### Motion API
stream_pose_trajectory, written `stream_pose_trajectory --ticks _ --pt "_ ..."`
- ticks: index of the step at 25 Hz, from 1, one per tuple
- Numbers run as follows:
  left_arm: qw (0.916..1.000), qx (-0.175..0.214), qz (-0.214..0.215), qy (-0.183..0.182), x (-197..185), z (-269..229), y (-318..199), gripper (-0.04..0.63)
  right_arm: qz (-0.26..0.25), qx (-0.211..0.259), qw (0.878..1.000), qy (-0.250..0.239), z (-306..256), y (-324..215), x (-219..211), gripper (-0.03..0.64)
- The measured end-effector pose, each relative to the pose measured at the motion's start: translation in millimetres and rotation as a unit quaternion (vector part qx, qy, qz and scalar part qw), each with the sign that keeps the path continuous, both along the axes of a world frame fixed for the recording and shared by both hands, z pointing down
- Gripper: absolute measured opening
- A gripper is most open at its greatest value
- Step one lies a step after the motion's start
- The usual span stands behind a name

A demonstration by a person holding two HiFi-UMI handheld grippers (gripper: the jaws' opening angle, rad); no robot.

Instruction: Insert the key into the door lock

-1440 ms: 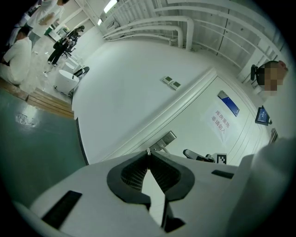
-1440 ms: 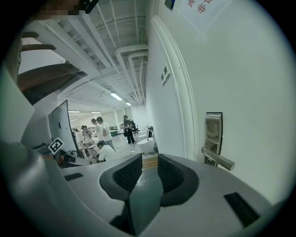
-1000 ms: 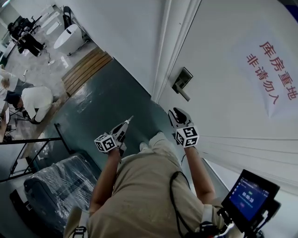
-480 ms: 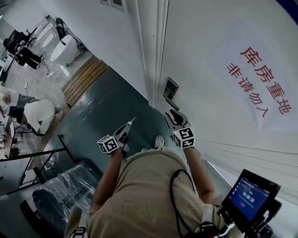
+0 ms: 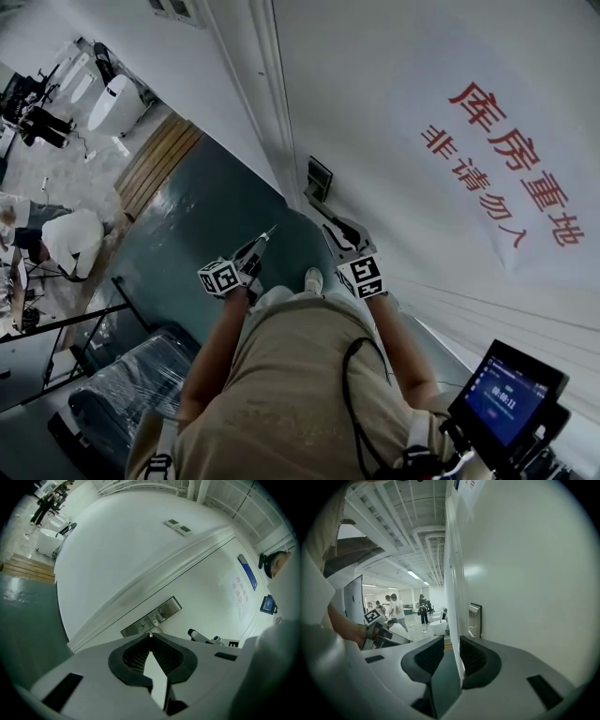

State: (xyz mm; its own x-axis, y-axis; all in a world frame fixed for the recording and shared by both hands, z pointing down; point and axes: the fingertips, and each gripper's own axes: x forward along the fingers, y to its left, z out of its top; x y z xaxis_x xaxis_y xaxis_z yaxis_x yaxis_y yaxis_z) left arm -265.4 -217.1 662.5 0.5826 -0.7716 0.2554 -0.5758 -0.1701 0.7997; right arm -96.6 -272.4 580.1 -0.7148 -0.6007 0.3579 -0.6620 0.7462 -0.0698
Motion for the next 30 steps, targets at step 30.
stream_pose_trajectory --ticks 30 --pt "0.9694 -0.061 -0.033 0.235 90 60 -119 0.032 0.015 0.023 1.0 0.012 -1 -13 18 0.11"
